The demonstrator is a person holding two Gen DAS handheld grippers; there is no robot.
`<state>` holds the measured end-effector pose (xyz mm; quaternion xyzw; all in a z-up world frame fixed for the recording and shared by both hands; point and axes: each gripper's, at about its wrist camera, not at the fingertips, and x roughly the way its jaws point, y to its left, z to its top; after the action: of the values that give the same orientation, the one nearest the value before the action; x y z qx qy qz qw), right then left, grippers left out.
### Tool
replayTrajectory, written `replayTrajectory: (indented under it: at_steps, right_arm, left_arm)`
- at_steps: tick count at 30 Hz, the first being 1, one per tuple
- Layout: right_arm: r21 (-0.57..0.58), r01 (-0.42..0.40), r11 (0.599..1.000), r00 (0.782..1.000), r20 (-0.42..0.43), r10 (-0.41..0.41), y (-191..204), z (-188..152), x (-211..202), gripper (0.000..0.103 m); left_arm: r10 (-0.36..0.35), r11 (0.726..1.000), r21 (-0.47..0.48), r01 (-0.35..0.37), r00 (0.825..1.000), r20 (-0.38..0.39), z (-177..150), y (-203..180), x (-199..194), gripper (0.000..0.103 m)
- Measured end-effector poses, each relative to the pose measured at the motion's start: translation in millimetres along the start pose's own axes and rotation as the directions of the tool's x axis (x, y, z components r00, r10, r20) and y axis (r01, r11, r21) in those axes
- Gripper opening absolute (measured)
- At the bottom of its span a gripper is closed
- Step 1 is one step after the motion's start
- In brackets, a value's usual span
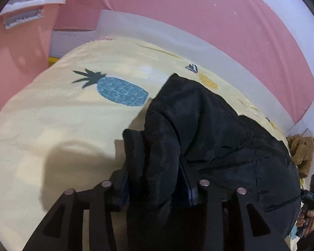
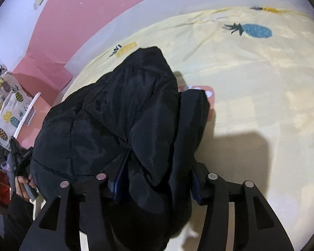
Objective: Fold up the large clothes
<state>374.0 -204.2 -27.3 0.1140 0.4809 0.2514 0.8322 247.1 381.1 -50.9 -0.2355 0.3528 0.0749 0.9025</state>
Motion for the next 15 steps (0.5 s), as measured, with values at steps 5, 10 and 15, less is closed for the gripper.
replayTrajectory:
  at_steps: [5,10,15]
  right_arm:
    - [-0.098,0.148,0.984,0.985,0.107,-0.137,25,-4,-43,0.055]
    - [-0.136,0.159,0.978,0.977,0.165,-0.136,47,-8,-53,0.056]
    - [-0.178,0.205,0.963,0.979,0.034,-0.202,48,-14,9,0.055]
  left_arm:
    - [0.067,0.998,-0.014,-0.066,0.995,0.078,7,-5,-43,0.047]
    - [0.064,0.996,0.054,-0.074,0.983,0.172,-1,-30,-82,0.051]
    - [0.083,0.983,0.162,-0.09,0.995,0.045,-23,-53,-33,0.053]
